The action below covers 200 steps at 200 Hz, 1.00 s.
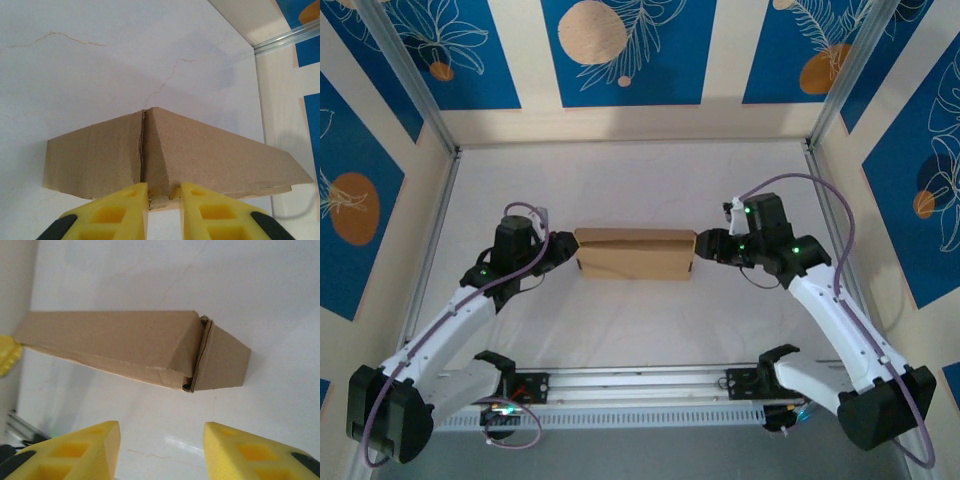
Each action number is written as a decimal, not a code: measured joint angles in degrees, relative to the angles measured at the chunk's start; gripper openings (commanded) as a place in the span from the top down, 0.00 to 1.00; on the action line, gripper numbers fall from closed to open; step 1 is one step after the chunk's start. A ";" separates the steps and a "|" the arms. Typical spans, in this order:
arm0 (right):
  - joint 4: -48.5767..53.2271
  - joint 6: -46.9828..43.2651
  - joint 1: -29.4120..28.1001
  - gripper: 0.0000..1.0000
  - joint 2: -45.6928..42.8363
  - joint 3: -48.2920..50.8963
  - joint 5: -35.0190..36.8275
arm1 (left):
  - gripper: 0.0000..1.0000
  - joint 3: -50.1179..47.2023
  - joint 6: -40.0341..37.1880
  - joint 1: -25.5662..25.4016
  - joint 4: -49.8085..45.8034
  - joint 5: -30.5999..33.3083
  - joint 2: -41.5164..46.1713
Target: Fold the paper box
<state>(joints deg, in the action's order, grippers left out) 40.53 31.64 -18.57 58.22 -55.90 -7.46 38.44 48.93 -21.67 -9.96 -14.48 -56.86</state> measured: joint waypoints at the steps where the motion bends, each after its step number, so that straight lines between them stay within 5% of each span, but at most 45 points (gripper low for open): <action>1: -0.02 0.07 0.13 0.51 0.02 0.00 -0.13 | 0.78 0.00 0.00 0.00 -0.02 0.02 0.00; 36: -1.62 6.75 5.07 0.48 4.63 -0.04 -5.95 | 0.78 0.50 -0.92 0.00 -1.09 0.04 0.00; 99: -3.78 11.61 4.15 0.63 10.10 -0.07 -7.91 | 0.79 0.74 -1.46 0.00 -1.33 0.02 -0.35; 200: -10.08 12.39 3.19 0.70 11.56 4.39 -6.47 | 0.79 0.17 -1.99 0.00 0.24 0.17 -1.14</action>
<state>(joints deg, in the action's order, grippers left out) 30.46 44.03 -15.38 69.78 -51.51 -13.93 38.61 46.94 -21.67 -9.72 -14.31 -58.00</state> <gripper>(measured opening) 0.295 0.216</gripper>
